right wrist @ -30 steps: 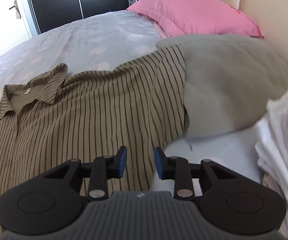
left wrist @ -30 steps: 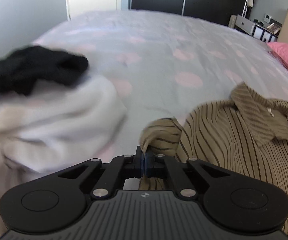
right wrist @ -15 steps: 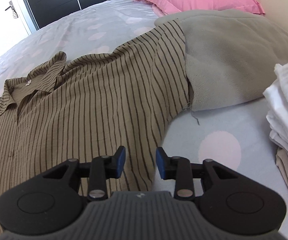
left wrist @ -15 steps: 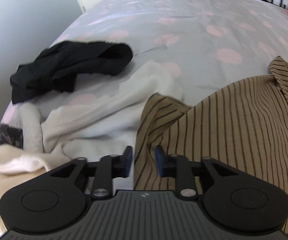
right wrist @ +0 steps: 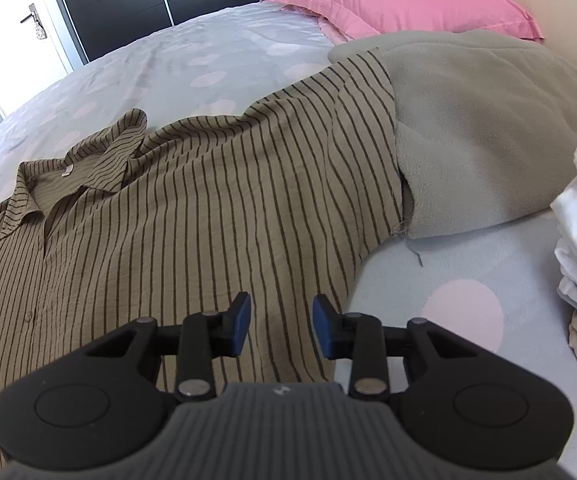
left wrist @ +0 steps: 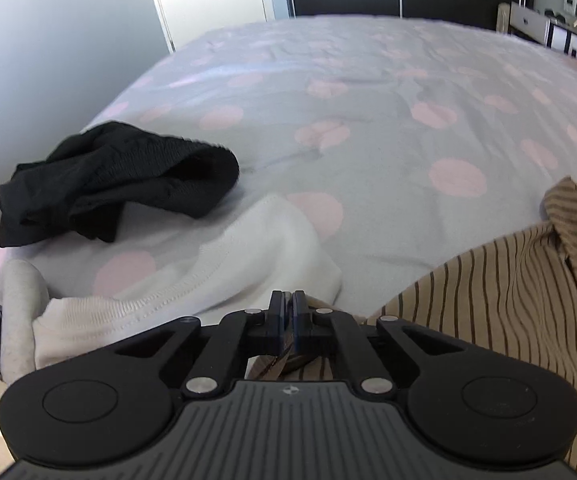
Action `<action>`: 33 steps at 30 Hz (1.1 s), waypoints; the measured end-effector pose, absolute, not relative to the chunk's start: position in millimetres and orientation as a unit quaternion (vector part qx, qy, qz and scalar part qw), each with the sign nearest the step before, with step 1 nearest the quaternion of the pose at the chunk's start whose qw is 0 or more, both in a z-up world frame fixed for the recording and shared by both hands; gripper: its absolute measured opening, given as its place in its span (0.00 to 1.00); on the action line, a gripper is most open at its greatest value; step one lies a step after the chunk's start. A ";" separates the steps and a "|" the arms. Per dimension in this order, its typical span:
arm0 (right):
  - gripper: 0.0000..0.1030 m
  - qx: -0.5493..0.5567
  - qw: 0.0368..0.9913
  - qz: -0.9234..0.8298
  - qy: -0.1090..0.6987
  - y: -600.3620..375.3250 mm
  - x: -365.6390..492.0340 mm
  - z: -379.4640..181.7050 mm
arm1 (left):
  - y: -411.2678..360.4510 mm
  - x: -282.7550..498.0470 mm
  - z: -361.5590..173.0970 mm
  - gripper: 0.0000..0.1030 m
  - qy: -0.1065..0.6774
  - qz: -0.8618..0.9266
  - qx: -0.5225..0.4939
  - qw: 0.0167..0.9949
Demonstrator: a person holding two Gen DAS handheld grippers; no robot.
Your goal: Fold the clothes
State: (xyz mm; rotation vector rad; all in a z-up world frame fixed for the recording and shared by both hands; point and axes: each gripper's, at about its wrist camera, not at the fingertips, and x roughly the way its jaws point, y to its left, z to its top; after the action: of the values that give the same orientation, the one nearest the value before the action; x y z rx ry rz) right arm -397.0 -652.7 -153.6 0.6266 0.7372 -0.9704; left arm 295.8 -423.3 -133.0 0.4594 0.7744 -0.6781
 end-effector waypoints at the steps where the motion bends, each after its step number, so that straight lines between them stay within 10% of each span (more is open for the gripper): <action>1: 0.36 0.288 0.774 -0.447 0.344 -653.2 -396.4 -155.1 | -419.4 297.8 -126.1 0.01 0.365 -0.316 0.206 0.851; 17: 0.36 0.306 0.760 -0.416 0.394 -665.6 -392.2 -187.6 | -437.6 357.8 -146.4 0.02 0.385 -0.205 0.204 0.876; 23: 0.38 0.278 0.762 -0.411 0.415 -662.2 -385.1 -186.5 | -424.8 331.7 -132.3 0.40 0.345 -0.208 0.242 0.883; 33: 0.38 0.253 0.773 -0.402 0.421 -634.3 -381.7 -157.6 | -378.7 215.4 -75.6 0.41 0.356 -0.300 0.283 0.838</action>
State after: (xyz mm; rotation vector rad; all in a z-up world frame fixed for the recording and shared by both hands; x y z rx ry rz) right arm -381.7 -634.3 -157.6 0.5486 0.9119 -0.8700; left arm 215.4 -378.7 -75.6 0.5992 0.7535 -0.6353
